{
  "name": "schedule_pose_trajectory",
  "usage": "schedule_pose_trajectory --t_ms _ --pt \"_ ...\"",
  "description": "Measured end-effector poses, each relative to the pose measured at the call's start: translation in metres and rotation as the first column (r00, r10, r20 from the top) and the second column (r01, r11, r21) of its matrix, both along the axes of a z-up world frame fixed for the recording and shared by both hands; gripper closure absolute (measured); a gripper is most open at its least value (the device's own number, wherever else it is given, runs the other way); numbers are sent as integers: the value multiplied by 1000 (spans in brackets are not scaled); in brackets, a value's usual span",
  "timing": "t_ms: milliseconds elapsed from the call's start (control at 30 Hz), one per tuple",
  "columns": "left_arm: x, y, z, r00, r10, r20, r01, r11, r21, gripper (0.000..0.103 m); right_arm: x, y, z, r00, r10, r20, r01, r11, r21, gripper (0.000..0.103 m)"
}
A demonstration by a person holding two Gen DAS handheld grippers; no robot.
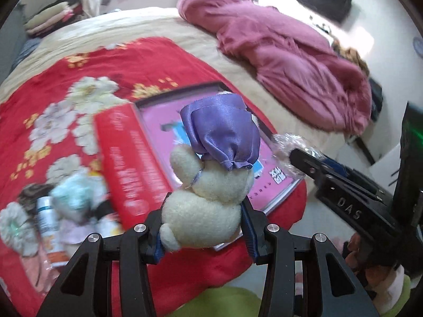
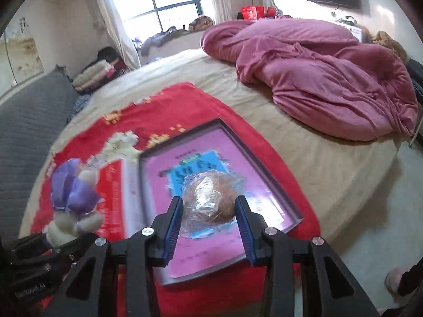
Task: Organize soft objects
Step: 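Carry the bunny and the bag with both tools over the pink book box lid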
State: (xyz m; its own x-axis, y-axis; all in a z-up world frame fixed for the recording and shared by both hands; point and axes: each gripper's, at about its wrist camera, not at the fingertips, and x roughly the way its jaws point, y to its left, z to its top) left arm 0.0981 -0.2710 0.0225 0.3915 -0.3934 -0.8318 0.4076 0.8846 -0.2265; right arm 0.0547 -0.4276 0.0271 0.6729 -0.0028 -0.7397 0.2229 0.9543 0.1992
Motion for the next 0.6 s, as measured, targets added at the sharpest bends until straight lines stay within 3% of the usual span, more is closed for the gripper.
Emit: schedule_pose_trajectory --t_ms 233,367,600 --pt "22 -54 -46 996 -19 -86 25 998 65 55 22 -25 -41 998 49 -49 -51 998 -39 62" --pt "26 -69 -69 992 -26 -126 41 992 122 55 32 -38 -62 994 59 -88 -61 998 -13 62" --pt "24 -76 -82 991 -45 -125 67 982 176 55 32 -40 -82 992 60 -116 -63 998 -25 60"
